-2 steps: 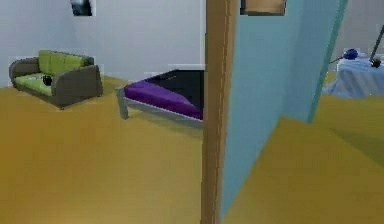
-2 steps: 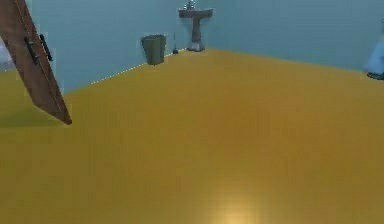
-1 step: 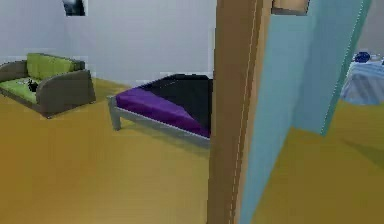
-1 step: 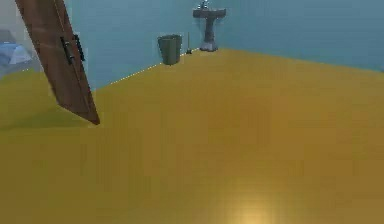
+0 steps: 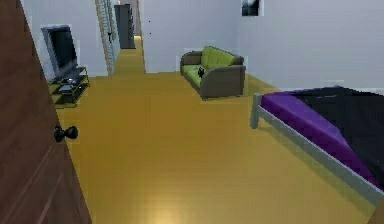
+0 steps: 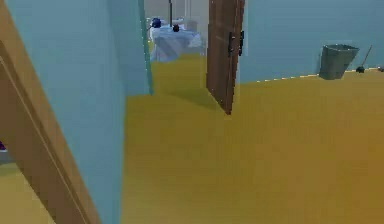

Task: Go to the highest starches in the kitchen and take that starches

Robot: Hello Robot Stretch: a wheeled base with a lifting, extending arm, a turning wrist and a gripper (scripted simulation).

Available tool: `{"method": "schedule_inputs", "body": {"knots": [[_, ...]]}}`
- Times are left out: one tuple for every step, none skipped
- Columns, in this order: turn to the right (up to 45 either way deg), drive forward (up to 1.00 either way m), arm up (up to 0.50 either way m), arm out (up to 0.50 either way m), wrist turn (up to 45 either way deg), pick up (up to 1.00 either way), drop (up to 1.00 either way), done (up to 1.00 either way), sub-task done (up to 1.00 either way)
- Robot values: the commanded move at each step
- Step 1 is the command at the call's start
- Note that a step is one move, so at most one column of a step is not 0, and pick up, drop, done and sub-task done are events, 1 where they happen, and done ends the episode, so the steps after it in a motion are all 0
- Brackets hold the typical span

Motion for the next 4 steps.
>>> {"method": "schedule_inputs", "body": {"knots": [[0.0,1.0,0.0,0.0,0.0,0.0,0.0,0.0,0.0],[-3.0,0.0,0.0,0.0,0.0,0.0,0.0,0.0,0.0],[0.0,0.25,0.0,0.0,0.0,0.0,0.0,0.0,0.0],[-18.0,0.0,0.0,0.0,0.0,0.0,0.0,0.0,0.0]]}}
